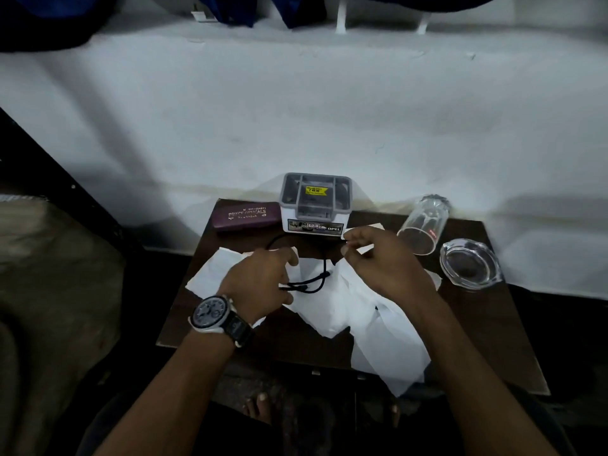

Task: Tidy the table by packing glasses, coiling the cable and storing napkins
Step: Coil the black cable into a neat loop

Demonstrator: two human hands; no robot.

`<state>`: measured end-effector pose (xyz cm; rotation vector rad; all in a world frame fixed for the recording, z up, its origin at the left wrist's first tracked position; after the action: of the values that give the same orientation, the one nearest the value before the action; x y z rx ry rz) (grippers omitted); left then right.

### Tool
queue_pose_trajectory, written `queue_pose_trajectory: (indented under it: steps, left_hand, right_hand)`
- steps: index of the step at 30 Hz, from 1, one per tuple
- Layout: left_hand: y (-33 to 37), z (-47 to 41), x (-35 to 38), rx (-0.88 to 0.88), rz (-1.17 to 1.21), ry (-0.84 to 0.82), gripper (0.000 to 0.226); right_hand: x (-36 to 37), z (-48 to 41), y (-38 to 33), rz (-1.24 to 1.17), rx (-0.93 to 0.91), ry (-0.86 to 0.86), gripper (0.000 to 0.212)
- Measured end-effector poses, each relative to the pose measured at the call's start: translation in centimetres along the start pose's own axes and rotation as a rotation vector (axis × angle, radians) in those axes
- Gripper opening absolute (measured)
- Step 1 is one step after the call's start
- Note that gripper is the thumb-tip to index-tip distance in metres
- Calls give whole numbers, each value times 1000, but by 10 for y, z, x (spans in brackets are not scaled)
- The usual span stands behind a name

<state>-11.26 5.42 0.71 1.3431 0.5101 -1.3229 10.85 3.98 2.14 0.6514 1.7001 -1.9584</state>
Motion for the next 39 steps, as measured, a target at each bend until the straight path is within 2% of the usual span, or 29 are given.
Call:
queue_pose_trajectory:
  steps: [7,11,14,17,20,22,25,29,32,35,39]
  left_hand:
    - [3,0,5,-6,-112,34,44]
    - [8,4,-30,76,256,196,47]
    - [18,10,-66,89,527,376,42]
    - [32,16,-92,88,996,364,46]
    - [47,21,-109,119,1144,423,46]
    - [54,25,-123,154,1161,489,52]
    - [59,34,-150,230,1172,556,74]
    - [64,47,-184,206,1148,603,93]
    - [76,55,-206,170,954,621,102]
    - [93,61,-231,251,791,631,91]
    - [118,69,-263,379,723,493,52]
  right_hand:
    - [-4,2,-4,24,-42,-10,23]
    - [-3,6,-14,-61,-156,18,23]
    - [2,13,-30,-125,-262,22,23]
    - [8,23,-53,-168,-368,-35,31]
    - [12,29,-69,-110,-482,-38,26]
    - [3,30,-78,-39,-571,57,18]
    - [-27,27,-98,-71,-602,194,16]
    - [-72,21,-141,-239,-559,119,17]
    - [-102,16,-176,-262,-551,75,15]
    - [-128,15,-205,-278,-553,74,14]
    - [-157,20,-238,-244,-633,125,23]
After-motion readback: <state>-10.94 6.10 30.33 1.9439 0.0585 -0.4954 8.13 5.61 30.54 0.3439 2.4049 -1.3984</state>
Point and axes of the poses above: each hand's wrist, its own z-axis away from the middle knuckle, its own x-axis out of the palm, y = z × x, the point moved 3 cm from there along -z, towards the middle knuckle, and after that the axes turned 5 degrees about -y, right-handed, at the moved point
